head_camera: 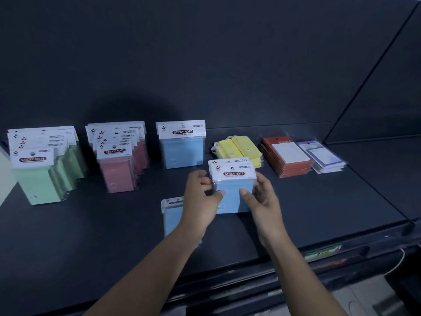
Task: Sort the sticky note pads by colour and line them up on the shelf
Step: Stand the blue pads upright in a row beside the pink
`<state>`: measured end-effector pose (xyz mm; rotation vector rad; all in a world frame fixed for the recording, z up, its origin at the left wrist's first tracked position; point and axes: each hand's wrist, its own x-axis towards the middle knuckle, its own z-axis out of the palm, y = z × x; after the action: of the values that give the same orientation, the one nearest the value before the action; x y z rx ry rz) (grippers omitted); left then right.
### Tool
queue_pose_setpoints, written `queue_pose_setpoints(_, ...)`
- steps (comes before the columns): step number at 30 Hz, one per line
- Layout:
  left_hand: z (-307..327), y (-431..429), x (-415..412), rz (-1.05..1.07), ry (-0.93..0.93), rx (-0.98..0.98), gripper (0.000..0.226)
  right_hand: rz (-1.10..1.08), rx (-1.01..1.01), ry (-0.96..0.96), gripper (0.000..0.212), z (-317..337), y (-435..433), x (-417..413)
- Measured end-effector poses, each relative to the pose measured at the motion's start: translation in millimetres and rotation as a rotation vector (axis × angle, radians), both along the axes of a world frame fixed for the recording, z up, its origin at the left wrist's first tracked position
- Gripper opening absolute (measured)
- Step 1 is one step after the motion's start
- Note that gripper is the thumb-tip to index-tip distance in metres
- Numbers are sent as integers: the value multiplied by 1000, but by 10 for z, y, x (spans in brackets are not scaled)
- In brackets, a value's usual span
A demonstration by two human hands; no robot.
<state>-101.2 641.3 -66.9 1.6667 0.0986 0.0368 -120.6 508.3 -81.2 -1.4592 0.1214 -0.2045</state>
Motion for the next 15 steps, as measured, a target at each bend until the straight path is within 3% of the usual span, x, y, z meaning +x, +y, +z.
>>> queue_pose_setpoints(3,-13,114,61,-104,5,94,32,93,-79,-9,36,-31,14,51)
queue_pose_setpoints(8,7,283,159,-262,-116,362,36,163,-252,-34,45,-60,-5,171)
queue_pose_setpoints(15,-18,611,550,-102,-299,386,41,143,-417,-145,41,-40,436,729)
